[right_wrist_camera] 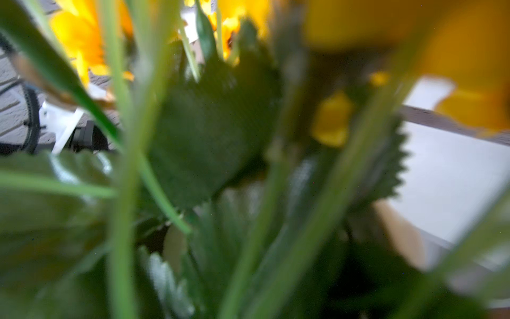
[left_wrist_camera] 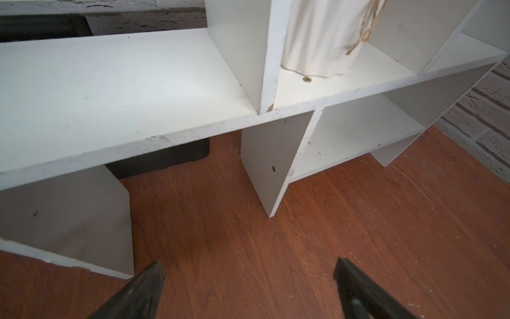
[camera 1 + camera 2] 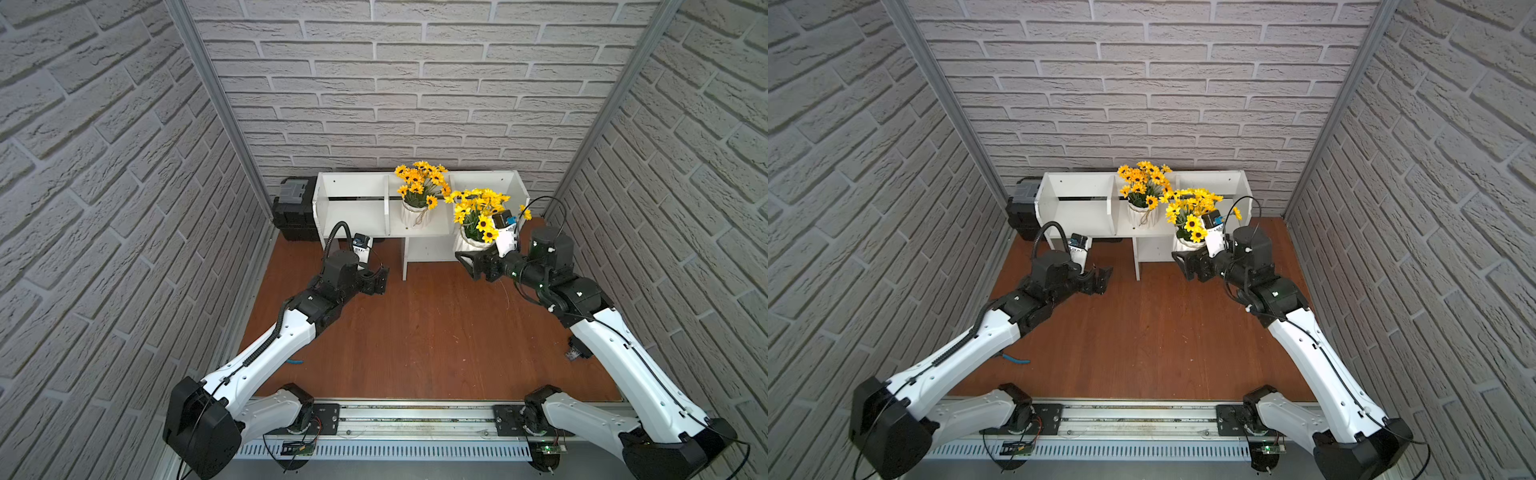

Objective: Take the sunflower pots off the shelves
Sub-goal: Pick up the sunflower pot from the shelf, then place the sunflower pot at the center of the board.

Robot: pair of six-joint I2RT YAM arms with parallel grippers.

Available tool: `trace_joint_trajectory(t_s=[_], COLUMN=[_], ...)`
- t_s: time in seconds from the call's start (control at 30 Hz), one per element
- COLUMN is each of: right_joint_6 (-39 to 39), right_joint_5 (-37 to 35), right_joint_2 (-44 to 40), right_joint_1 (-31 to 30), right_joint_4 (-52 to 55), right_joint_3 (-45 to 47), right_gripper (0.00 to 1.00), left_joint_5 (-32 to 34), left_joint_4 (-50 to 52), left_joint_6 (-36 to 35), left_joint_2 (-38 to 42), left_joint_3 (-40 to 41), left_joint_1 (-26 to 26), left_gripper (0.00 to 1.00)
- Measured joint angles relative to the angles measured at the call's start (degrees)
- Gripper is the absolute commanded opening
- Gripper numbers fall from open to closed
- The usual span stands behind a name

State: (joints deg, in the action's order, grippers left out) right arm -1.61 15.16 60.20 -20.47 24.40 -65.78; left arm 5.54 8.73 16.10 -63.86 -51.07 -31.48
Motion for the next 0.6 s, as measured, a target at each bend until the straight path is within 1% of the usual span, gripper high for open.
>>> trace_joint_trajectory(t_s=[0.17,0.27,0.6], right_joint_6=[1.25,1.55,2.38], right_joint_5=[1.31,1.77,1.38], right_joint_2=[-0.33,0.02,6.34], right_joint_1=[-2.84,-4.04,-9.44], right_joint_4=[-1.46,-4.0,-13.64], right_joint_3=[5.01,7.72,14.73], right_gripper=[0.24,0.24,0.24], left_joint_5=[-2.82,-3.93,-5.4], left_joint_4=[1.18,1.31,1.53], left_joint_6=[0.5,0.59,0.59], left_joint_2=[2.38,3.39,4.33], left_joint_3=[-0.28,-0.42,-0.42], left_joint_1=[3.34,4.44,4.76], left_gripper=[0.98,0.98,0.98])
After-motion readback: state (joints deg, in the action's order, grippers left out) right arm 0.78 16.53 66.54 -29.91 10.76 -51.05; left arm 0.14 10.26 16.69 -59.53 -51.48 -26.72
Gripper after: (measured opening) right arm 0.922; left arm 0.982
